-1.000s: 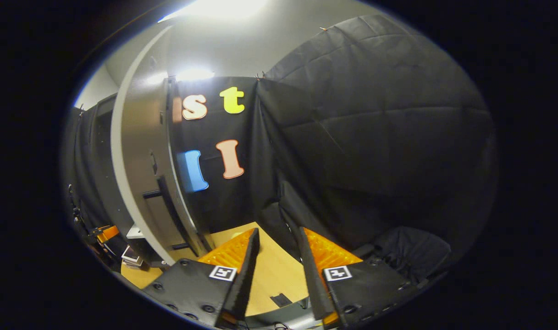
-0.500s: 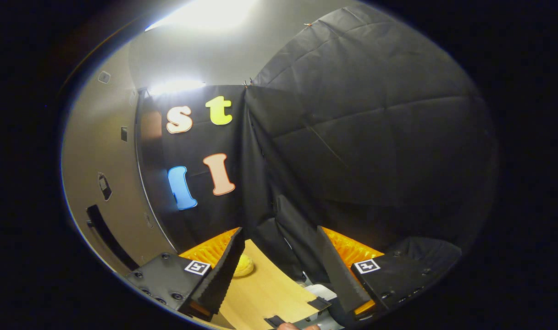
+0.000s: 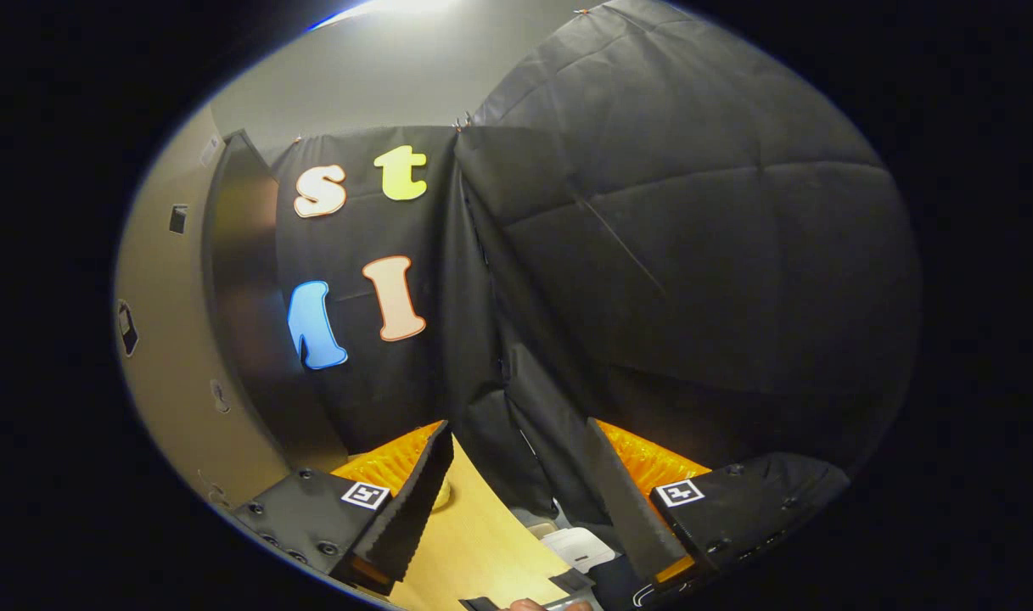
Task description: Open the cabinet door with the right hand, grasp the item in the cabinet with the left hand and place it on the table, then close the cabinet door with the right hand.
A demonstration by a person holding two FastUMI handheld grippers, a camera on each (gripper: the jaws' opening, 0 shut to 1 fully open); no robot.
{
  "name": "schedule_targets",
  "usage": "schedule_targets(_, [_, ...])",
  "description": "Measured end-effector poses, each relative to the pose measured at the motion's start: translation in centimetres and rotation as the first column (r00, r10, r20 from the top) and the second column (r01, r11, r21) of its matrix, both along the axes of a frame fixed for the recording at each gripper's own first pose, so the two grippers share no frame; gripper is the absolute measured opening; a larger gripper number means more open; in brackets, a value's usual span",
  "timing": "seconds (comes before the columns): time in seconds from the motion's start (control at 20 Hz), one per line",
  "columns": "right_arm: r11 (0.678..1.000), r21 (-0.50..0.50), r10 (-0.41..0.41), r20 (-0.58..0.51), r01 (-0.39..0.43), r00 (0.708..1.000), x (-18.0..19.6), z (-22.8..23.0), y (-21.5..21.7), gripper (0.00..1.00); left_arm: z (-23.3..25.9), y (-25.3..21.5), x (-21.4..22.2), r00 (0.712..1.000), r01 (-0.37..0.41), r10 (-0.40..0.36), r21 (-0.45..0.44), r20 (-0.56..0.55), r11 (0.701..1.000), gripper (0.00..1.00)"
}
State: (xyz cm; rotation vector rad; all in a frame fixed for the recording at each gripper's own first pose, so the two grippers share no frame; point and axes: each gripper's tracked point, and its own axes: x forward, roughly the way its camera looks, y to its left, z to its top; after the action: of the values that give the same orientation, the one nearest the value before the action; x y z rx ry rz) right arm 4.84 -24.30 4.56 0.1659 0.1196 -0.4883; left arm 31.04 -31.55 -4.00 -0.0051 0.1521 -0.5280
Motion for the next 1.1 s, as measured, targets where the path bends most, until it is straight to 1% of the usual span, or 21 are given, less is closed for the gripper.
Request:
schedule_targets(0.15, [1.0, 0.011, 0.002, 0.0, -0.002, 1.0, 0.2, -0.4, -1.1, 0.98, -0.4, -0.6, 0.9, 1.0, -0.007, 0.007, 0.014, 0.003, 1.0, 0.86])
schedule_targets(0.2, [1.0, 0.012, 0.0, -0.006, 0.0, 1.0, 0.2, -0.7, -1.4, 0.98, -0.4, -0.6, 1.3, 1.0, -0.021, 0.021, 0.019, 0.013, 1.0, 0.86])
schedule_targets(0.25, [1.0, 0.013, 0.001, -0.01, -0.001, 1.0, 0.5, -0.9, -1.4, 0.98, -0.3, -0.5, 1.7, 0.999, -0.033, 0.032, 0.019, 0.018, 0.999, 0.76])
schedule_targets(0.35, [1.0, 0.024, 0.008, -0.018, -0.008, 1.0, 1.1, -1.2, -1.7, 0.98, -0.5, -0.9, 1.4, 1.0, -0.022, 0.022, 0.021, 0.011, 1.0, 0.56])
schedule_targets(0.4, [0.999, 0.03, 0.013, -0.02, -0.013, 1.0, 1.4, -1.6, -2.0, 0.98, -0.4, -0.6, 1.4, 1.0, -0.029, 0.028, 0.02, 0.013, 0.999, 0.56])
schedule_targets(0.45, [0.999, 0.035, 0.019, -0.021, -0.018, 1.0, 1.7, -1.6, -2.1, 0.98, -0.1, -0.8, 1.2, 1.0, -0.023, 0.023, 0.012, 0.011, 1.0, 0.48])
schedule_targets(0.5, [0.999, 0.039, 0.028, -0.021, -0.027, 0.999, 2.0, -1.8, -2.3, 0.98, -0.5, -1.3, 1.0, 1.0, -0.003, 0.003, 0.004, 0.005, 1.0, 0.45])
schedule_targets(0.6, [0.998, 0.039, 0.046, -0.021, -0.045, 0.999, 2.4, -1.9, -2.3, 0.98, -0.3, -1.4, 0.3, 1.0, 0.011, -0.011, 0.016, 0.014, 1.0, 0.45])
schedule_targets(0.65, [0.998, 0.041, 0.057, -0.022, -0.056, 0.998, 2.7, -2.0, -2.3, 0.98, 0.2, -1.0, 0.4, 0.999, -0.015, 0.014, 0.028, 0.048, 0.999, 0.35])
schedule_targets(0.7, [0.997, 0.041, 0.07, -0.024, -0.069, 0.997, 3.1, -2.1, -2.2, 0.98, 0.0, -1.1, 1.6, 0.997, -0.051, 0.048, 0.035, 0.067, 0.998, 0.25])
schedule_targets(0.75, [0.996, 0.04, 0.082, -0.027, -0.081, 0.996, 3.5, -2.2, -2.1, 0.98, 0.0, -0.6, 0.5, 0.997, -0.046, 0.042, 0.054, 0.063, 0.998, 0.14])
schedule_targets(0.8, [0.995, 0.038, 0.093, -0.03, -0.092, 0.995, 3.8, -2.3, -2.1, 0.98, 0.4, -0.5, 0.0, 0.996, -0.049, 0.045, 0.055, 0.08, 0.997, 0.13])
schedule_targets(0.85, [0.994, 0.039, 0.105, -0.031, -0.103, 0.994, 4.1, -2.3, -1.9, 0.98, 0.1, -0.7, -0.4, 0.997, -0.041, 0.037, 0.053, 0.072, 0.998, 0.12])
schedule_targets(0.95, [0.991, 0.046, 0.124, -0.031, -0.123, 0.992, 4.6, -2.5, -1.5, 0.98, 0.2, -1.2, -1.3, 0.998, -0.011, 0.009, 0.033, 0.056, 0.999, 0.18])
schedule_targets(1.0, [0.99, 0.051, 0.133, -0.029, -0.131, 0.991, 4.6, -2.6, -1.3, 0.98, 0.4, -1.2, -1.8, 0.998, -0.002, 0.001, 0.028, 0.059, 1.0, 0.15])
schedule_targets(1.05, [0.989, 0.051, 0.139, -0.027, -0.137, 0.99, 4.5, -2.5, -1.0, 0.98, 0.9, -1.0, -2.1, 0.997, 0.001, -0.004, 0.032, 0.071, 0.999, 0.15])
schedule_targets(1.1, [0.989, 0.048, 0.14, -0.024, -0.139, 0.99, 4.3, -2.5, -0.7, 0.98, 1.5, -0.8, -2.6, 0.996, 0.005, -0.008, 0.039, 0.085, 0.999, 0.12])
